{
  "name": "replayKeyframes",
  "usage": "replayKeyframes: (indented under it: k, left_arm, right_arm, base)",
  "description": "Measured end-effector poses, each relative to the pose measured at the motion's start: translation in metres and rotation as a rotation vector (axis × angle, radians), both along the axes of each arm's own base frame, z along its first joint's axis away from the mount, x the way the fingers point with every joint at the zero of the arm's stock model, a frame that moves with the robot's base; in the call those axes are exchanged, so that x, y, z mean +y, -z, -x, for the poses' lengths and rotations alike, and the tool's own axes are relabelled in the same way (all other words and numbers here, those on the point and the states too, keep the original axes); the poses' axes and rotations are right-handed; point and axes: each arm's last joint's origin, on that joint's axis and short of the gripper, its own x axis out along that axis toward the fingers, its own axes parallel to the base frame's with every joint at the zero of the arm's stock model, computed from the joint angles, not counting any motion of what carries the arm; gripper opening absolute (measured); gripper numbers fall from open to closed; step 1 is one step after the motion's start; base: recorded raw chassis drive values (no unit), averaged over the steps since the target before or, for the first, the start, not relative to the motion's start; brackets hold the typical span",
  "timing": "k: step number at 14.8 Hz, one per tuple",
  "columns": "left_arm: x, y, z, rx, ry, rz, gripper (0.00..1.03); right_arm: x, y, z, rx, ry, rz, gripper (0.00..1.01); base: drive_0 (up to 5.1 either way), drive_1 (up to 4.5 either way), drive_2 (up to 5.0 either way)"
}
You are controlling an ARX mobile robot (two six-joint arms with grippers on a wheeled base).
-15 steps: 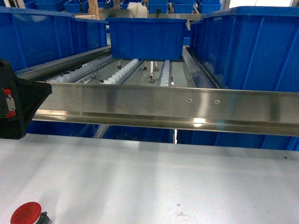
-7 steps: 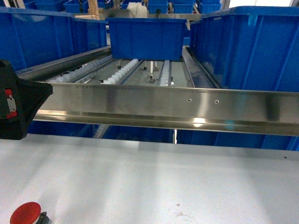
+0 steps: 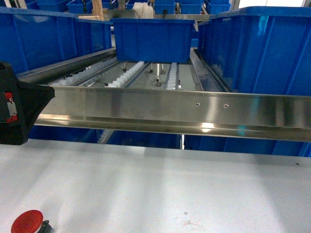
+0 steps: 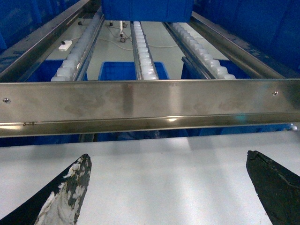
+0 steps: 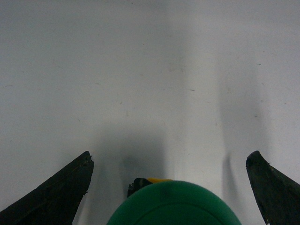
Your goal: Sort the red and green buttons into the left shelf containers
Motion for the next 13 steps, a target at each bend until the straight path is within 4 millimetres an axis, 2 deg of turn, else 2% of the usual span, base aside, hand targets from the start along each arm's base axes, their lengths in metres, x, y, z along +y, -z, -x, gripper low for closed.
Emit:
replayKeyframes:
  k: [1,7,9,10,12,13]
  left_arm:
    - [0.0,0.0,0.0,0.0,0.0,0.0,0.98]
    - [0.0,0.0,0.0,0.0,0.0,0.0,0.98]
    - [0.0,0.0,0.0,0.0,0.0,0.0,0.98]
    - [0.0,0.0,0.0,0.0,0.0,0.0,0.98]
    - [0.0,0.0,0.0,0.0,0.0,0.0,0.98]
    - [0.0,0.0,0.0,0.0,0.0,0.0,0.98]
  right_arm:
    - [0.0,0.001,0.0,-0.004,-0.001,0.003,0.97]
    - [0.0,0.001,-0.002,-0.025,-0.007,0.005,0.3]
    - [0.002,-0.001,-0.002,-0.027,-0.017,-0.004,0.29]
    - [0.003,-0.01,0.0,-0.067,-0.025,-0.02,0.29]
    - [0.008,-0.038,0.002,-0.215,-0.039,-0.061,0.29]
    - [0.012,-0.065,0.003,-0.363,-0.06,-0.082,0.29]
  base:
    - [0.0,0.0,0.0]
    - [0.0,0.0,0.0]
    - [0.0,0.0,0.0]
    - [0.0,0.0,0.0]
    - [0.0,0.0,0.0]
    - [0.0,0.0,0.0]
